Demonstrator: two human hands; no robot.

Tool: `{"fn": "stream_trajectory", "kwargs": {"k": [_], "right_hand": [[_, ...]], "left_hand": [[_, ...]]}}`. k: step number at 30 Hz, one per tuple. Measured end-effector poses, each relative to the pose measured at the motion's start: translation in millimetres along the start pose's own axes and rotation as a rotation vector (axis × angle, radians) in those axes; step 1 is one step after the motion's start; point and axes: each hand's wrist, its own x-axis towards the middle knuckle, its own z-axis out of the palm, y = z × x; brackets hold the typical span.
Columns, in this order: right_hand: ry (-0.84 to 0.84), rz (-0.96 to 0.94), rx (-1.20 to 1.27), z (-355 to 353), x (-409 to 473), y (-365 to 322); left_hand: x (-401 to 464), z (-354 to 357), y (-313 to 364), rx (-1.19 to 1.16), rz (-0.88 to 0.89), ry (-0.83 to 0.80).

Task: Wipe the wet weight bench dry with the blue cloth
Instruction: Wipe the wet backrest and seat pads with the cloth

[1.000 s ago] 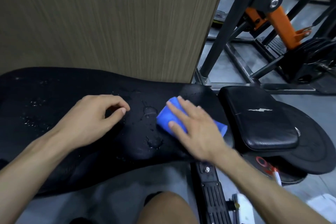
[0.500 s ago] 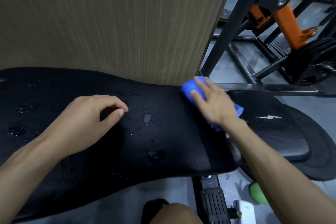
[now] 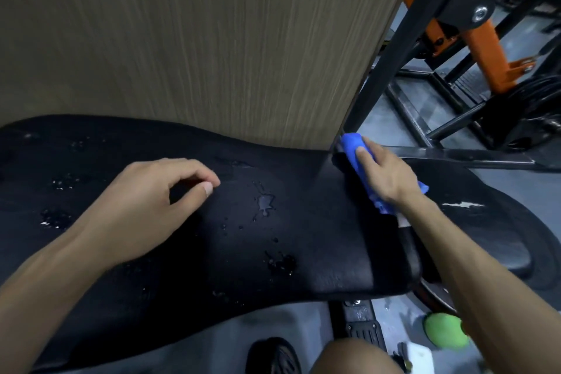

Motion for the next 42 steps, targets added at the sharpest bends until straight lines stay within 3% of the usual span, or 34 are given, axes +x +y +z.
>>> {"fn": "stream_trajectory", "kwargs": {"k": [4, 10, 14, 18, 20, 22, 24, 27, 29, 32, 35, 39, 42], "right_hand": [[-0.022, -0.018, -0.144, 14.3, 2.9, -42.0], [-0.159, -0.356, -0.148, 54.8, -21.1, -165.3], [-0.148, -0.539, -0.101, 39.4, -56.0, -123.3], [0.019, -0.162, -0.07, 11.7, -60.2, -34.9], [0.058, -0.051, -0.1, 14.3, -83.6, -32.4], [0.067, -0.092, -0.107, 29.0, -123.4, -60.7], [0.064, -0.251, -0.095, 46.0, -169.2, -91.0], [0.051, -0.431, -0.117, 46.6, -197.3, -87.0], [0.101, -0.357, -0.127, 35.8, -189.5, -55.1], [0.207, -0.092, -0.132, 26.6, -183.3, -23.9], [0.227, 0.016, -0.129, 41.5, -203.2, -55.9], [0.197, -0.284, -0.072, 79.6, -246.3, -144.2], [0.125, -0.487, -0.056, 81.3, -251.9, -151.3]], "left_hand": [[-14.2, -16.0, -17.4, -0.004, -0.012, 0.052], [-31.8, -26.7, -33.4, 0.092, -0.001, 0.059], [-42.7, -35.7, -54.7, 0.174, 0.014, 0.045], [-55.5, -43.2, -67.6, 0.233, 0.031, 0.049], [-61.7, -45.4, -66.6, 0.266, 0.043, 0.054], [-67.7, -44.2, -63.0, 0.295, 0.06, 0.05], [-73.4, -41.5, -57.5, 0.314, 0.061, 0.037], [-84.1, -37.5, -50.8, 0.358, 0.07, 0.002], [-95.4, -38.6, -47.3, 0.402, 0.079, -0.009], [-117.6, -47.8, -48.2, 0.504, 0.1, -0.035], [-140.6, -60.6, -51.1, 0.608, 0.063, -0.053], [-156.9, -55.4, -37.1, 0.572, -0.018, -0.051], [-169.6, -33.5, -26.1, 0.488, -0.06, -0.003]]}}
